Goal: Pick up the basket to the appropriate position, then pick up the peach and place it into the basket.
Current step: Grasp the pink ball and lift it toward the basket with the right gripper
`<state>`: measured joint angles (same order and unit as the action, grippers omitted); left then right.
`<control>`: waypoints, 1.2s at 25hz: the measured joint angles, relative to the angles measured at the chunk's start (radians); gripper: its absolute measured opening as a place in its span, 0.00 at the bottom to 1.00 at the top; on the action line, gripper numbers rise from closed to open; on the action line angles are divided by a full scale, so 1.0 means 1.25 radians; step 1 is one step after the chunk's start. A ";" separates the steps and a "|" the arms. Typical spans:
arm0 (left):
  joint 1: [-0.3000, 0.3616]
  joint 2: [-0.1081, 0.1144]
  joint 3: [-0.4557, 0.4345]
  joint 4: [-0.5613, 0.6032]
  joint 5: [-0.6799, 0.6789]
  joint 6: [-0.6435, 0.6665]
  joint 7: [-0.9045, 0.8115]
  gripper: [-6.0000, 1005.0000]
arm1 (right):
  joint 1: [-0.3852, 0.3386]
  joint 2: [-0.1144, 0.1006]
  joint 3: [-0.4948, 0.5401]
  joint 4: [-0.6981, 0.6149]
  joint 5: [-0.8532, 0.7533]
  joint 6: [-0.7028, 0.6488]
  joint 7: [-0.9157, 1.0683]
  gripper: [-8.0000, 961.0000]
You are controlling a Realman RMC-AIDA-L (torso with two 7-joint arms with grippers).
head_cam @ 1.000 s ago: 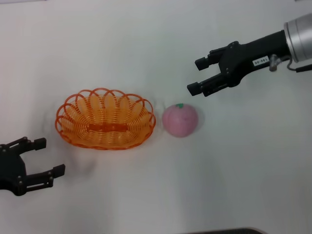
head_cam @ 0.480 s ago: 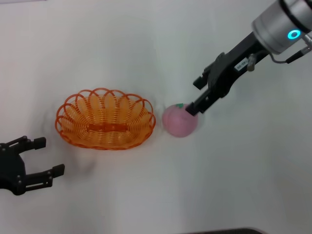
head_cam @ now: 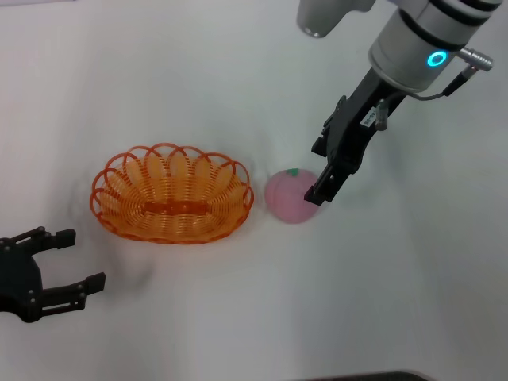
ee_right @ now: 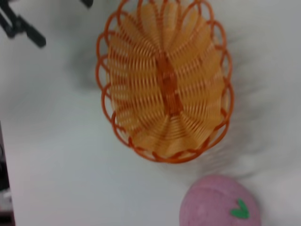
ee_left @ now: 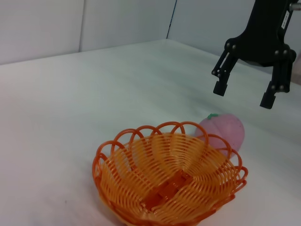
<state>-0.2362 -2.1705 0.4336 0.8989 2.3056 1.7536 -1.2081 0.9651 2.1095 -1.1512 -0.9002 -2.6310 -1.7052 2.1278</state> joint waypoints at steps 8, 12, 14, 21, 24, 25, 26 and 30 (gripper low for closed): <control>-0.002 0.000 0.000 -0.001 0.000 0.000 0.000 0.87 | 0.003 0.004 -0.072 0.000 0.003 0.048 0.014 0.94; -0.006 0.000 0.003 -0.004 0.000 0.000 -0.001 0.87 | 0.003 0.006 -0.100 0.005 0.007 0.075 0.016 0.94; -0.007 0.000 0.004 -0.005 0.000 -0.002 -0.002 0.87 | 0.003 0.007 -0.114 0.006 0.015 0.081 0.017 0.94; -0.008 0.000 0.009 -0.005 0.000 -0.006 -0.002 0.87 | 0.005 0.010 -0.153 0.008 0.034 0.091 0.019 0.94; -0.009 0.000 0.010 -0.005 0.000 -0.006 -0.002 0.87 | 0.005 0.010 -0.170 0.010 0.037 0.103 0.021 0.94; -0.009 0.000 0.010 -0.005 0.000 -0.006 -0.002 0.87 | 0.005 0.010 -0.175 0.011 0.039 0.106 0.021 0.94; -0.009 0.000 0.010 -0.005 0.000 -0.006 -0.002 0.87 | 0.005 0.010 -0.181 0.011 0.043 0.111 0.021 0.94; -0.009 0.000 0.009 -0.005 0.000 -0.006 -0.002 0.87 | 0.002 0.010 -0.211 0.017 0.053 0.135 0.023 0.94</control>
<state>-0.2470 -2.1706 0.4452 0.8927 2.3056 1.7455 -1.2104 0.9671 2.1215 -1.4146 -0.8792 -2.5646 -1.5366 2.1568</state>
